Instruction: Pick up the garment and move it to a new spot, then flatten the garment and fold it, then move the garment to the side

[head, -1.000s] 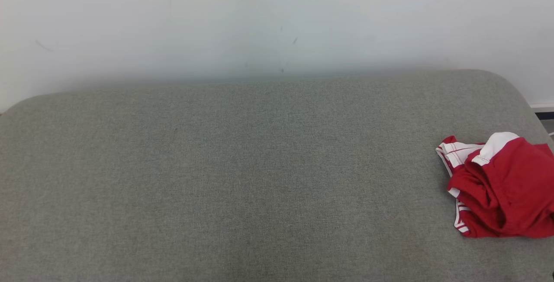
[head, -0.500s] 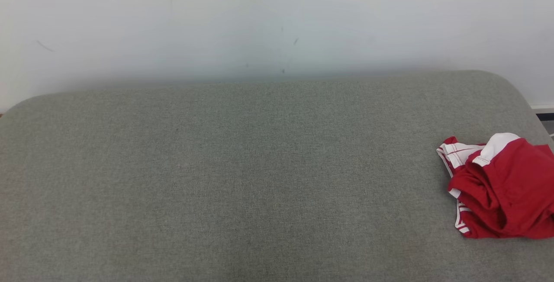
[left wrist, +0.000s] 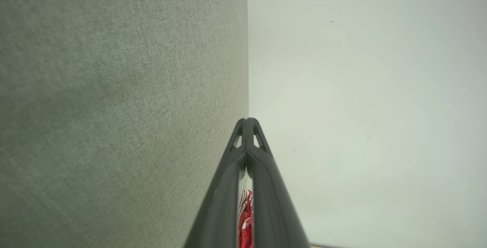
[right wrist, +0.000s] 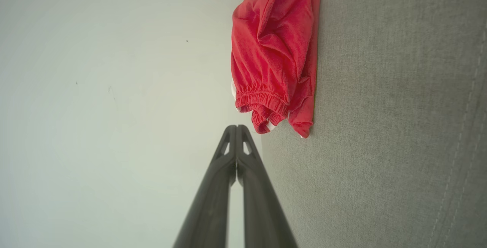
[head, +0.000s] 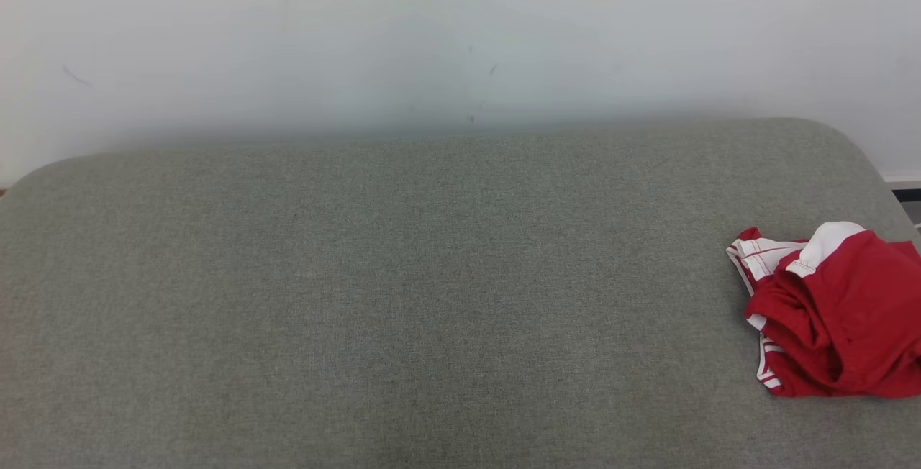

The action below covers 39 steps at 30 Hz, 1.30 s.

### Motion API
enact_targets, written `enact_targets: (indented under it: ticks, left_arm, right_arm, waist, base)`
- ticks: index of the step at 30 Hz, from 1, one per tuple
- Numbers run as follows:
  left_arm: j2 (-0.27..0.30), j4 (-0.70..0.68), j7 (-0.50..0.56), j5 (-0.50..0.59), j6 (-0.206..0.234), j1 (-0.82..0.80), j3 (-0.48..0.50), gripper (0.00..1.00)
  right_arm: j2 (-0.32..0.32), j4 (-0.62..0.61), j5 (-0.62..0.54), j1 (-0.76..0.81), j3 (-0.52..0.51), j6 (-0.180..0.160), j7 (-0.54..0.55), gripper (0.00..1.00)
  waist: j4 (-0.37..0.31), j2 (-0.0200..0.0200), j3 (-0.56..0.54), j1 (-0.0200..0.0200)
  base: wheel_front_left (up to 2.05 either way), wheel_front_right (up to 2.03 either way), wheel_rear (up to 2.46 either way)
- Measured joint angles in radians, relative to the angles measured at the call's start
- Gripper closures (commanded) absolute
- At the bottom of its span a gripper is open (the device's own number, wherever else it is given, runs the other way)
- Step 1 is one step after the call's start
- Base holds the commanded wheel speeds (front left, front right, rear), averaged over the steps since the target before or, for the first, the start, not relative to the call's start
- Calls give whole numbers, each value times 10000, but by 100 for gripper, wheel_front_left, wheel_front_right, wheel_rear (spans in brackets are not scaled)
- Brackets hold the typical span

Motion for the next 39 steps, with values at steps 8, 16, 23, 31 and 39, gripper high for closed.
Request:
enact_targets:
  ticks: [8, 16, 23, 31, 39]
  left_arm:
    - [0, 0, 0, 2, 0, 1, -4, 100]
    - [0, 0, 0, 2, 0, 1, -8, 100]
    - [0, 0, 0, 2, 0, 1, -4, 100]
    - [0, -2, 0, 2, 0, 1, -4, 100]
    - [0, -2, 0, 2, 0, 1, -6, 100]
  right_arm:
    - [4, 2, 0, -1, -8, 0, 17, 100]
    - [6, 6, -2, -1, -13, 0, 29, 100]
    - [8, 8, -2, -1, -15, 0, 33, 100]
    - [10, 13, -2, -1, -15, 0, 48, 100]
    - [10, 15, 0, -1, -12, 0, 44, 100]
  waist:
    - [0, 0, 0, 0]
    - [0, 0, 0, 0]
    - [0, 1, 0, 0]
    - [0, 0, 0, 0]
    - [0, 0, 0, 0]
  base:
    - [0, 0, 0]
    - [0, 0, 0]
    - [0, 0, 0]
    - [0, 0, 0]
    - [0, 0, 0]
